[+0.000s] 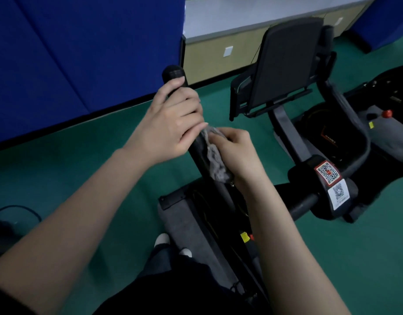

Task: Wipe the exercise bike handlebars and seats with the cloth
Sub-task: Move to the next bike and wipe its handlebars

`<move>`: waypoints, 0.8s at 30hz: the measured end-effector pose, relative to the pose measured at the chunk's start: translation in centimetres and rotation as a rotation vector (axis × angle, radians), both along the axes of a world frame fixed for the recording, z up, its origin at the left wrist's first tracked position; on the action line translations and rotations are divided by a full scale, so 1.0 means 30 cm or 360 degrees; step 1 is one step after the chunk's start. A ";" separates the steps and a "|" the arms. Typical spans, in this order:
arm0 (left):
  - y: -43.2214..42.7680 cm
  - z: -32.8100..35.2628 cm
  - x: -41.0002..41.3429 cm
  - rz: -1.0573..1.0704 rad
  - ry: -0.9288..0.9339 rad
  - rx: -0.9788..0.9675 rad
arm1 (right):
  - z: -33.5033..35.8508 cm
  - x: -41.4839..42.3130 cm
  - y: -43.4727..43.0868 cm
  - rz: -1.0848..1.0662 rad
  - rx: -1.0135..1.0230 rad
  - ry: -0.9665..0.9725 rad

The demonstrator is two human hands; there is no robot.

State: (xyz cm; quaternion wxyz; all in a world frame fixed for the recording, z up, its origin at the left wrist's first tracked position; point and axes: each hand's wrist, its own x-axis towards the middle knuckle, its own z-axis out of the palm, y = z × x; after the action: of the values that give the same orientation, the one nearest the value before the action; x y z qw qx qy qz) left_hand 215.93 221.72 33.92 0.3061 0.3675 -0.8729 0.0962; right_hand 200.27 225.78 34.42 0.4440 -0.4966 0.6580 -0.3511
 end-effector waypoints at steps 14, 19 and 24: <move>0.020 -0.001 -0.012 0.0088 -0.0013 -0.0018 | 0.026 -0.026 -0.027 0.0329 0.0017 -0.0297; 0.011 -0.005 -0.013 0.0087 -0.0011 -0.0051 | 0.014 -0.096 0.074 0.0337 -0.0025 0.0229; 0.000 -0.016 -0.005 0.0050 0.0006 -0.0091 | 0.032 -0.073 0.239 0.0060 -0.0322 0.0705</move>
State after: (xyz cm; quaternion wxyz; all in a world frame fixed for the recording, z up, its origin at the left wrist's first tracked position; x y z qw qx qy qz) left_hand 215.78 221.72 33.45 0.3167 0.3725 -0.8633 0.1253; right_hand 198.09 232.95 35.38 0.2433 -0.6156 0.6915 -0.2893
